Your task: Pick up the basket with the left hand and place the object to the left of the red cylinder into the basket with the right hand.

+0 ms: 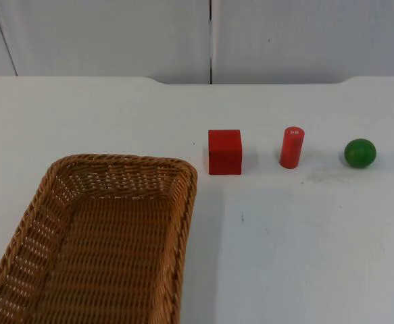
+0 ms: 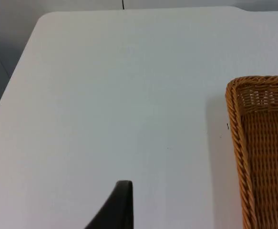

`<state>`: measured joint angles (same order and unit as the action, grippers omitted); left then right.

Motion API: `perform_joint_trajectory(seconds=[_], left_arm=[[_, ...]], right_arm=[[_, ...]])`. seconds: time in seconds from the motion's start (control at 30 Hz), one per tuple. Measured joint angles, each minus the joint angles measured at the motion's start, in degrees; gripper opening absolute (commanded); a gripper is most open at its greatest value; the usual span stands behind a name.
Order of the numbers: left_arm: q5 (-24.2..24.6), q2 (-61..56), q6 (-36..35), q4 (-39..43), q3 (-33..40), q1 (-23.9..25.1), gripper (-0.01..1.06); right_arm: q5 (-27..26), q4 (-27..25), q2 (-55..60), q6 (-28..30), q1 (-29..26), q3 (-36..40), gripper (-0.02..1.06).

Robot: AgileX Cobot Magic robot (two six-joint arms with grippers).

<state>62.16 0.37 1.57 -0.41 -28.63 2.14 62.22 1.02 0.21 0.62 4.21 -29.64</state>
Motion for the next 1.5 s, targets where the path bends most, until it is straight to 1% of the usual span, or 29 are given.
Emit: perform_joint_trajectory(seconds=[0.23, 0.47, 0.63, 1.1, 1.2, 1.23, 1.4, 1.43, 1.5], left_arm=[[-0.1, 5.5, 0.0, -0.2, -1.9, 0.0, 1.05], [-2.9, 11.9, 0.0, -1.3, -2.3, 0.0, 1.05], [-4.0, 14.1, 0.0, -2.5, -2.3, 0.0, 1.05], [-4.1, 14.9, 0.1, -2.7, -2.3, 0.0, 1.05], [-4.1, 14.9, 0.1, -2.7, -2.3, 0.0, 1.05], [-4.1, 14.9, 0.1, -2.7, -2.3, 0.0, 1.05], [-4.1, 14.9, 0.1, -2.7, -2.3, 0.0, 1.05], [-4.1, 14.9, 0.1, -2.7, -2.3, 0.0, 1.05], [-4.1, 14.9, 0.1, -2.7, -2.3, 0.0, 1.05]], right_arm=[[0.0, 0.0, 0.0, 0.0, 0.0, 0.0, 1.05], [0.0, 0.0, 0.0, 0.0, 0.0, 0.0, 1.05], [-0.1, 0.0, 0.0, 0.0, 0.0, 0.0, 1.05], [-0.4, 0.0, 0.0, 0.0, 0.0, -0.7, 1.05], [-2.1, 0.0, 3.2, 0.5, 0.0, -3.8, 1.05], [-2.1, 0.0, 3.2, 0.5, 0.0, -3.8, 1.05], [-6.8, 0.0, 14.3, 0.9, 0.0, -9.6, 1.05], [-6.8, 0.0, 14.3, 0.9, 0.0, -9.6, 1.05], [-9.2, 0.0, 18.7, 1.1, 0.0, -11.3, 1.05]])
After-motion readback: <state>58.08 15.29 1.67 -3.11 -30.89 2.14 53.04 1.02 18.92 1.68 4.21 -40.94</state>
